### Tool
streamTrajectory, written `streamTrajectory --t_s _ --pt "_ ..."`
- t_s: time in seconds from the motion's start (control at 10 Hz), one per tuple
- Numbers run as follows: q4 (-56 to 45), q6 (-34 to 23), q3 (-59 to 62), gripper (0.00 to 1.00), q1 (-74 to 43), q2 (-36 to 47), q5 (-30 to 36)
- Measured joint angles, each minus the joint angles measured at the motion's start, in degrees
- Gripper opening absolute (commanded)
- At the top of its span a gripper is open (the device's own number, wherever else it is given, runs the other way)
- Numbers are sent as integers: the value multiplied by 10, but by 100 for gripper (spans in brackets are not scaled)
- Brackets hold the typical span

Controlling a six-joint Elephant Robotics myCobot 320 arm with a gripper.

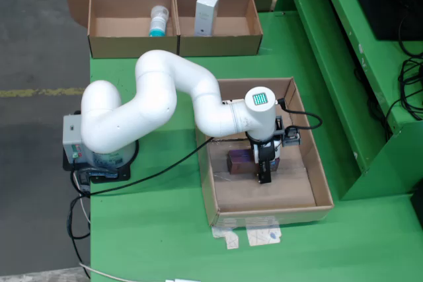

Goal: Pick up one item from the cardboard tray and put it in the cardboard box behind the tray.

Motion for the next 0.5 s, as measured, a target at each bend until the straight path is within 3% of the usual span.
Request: streamTrajectory --t_s 0.1,0.5 --pt "0 0 1 0 -4 0 -4" --pt "1 -2 3 0 -4 0 -5"
